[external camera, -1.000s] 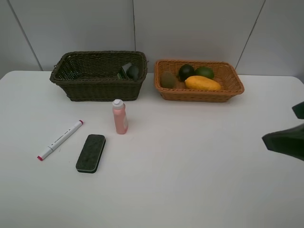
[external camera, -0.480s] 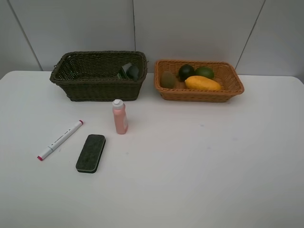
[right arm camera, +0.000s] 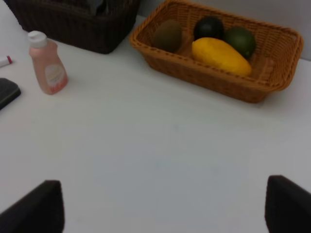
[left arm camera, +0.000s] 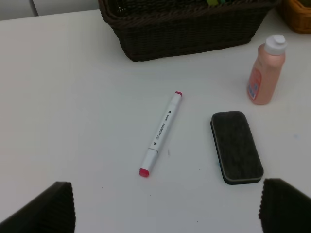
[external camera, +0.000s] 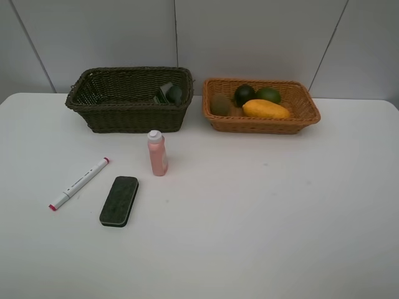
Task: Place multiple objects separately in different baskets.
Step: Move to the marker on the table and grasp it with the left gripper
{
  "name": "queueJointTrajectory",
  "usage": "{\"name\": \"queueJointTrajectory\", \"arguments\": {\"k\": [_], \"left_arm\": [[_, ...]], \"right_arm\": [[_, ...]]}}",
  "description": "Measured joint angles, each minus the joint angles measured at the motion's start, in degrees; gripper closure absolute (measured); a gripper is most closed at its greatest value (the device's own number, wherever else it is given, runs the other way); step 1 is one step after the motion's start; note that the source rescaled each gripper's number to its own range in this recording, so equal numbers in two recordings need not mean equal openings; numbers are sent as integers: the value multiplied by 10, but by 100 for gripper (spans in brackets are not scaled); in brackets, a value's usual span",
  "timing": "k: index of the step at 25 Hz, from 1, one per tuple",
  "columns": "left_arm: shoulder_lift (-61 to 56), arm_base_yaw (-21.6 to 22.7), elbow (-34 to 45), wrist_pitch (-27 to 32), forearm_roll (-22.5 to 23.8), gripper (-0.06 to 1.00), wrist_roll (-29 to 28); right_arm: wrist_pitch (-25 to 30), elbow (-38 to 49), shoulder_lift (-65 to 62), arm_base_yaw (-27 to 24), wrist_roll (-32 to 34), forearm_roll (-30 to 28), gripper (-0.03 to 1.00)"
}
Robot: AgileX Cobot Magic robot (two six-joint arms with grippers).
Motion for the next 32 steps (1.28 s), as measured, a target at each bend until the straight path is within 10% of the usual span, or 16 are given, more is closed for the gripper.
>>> {"name": "queueJointTrajectory", "arguments": {"k": [18,32], "left_arm": [[0,0,0,0,0,-6,0],[0,0,0,0,0,-6,0]], "right_arm": [[1,1,-10,-190,3,-4,-3],[1,1,-10,-216,4,-4,-3]]}}
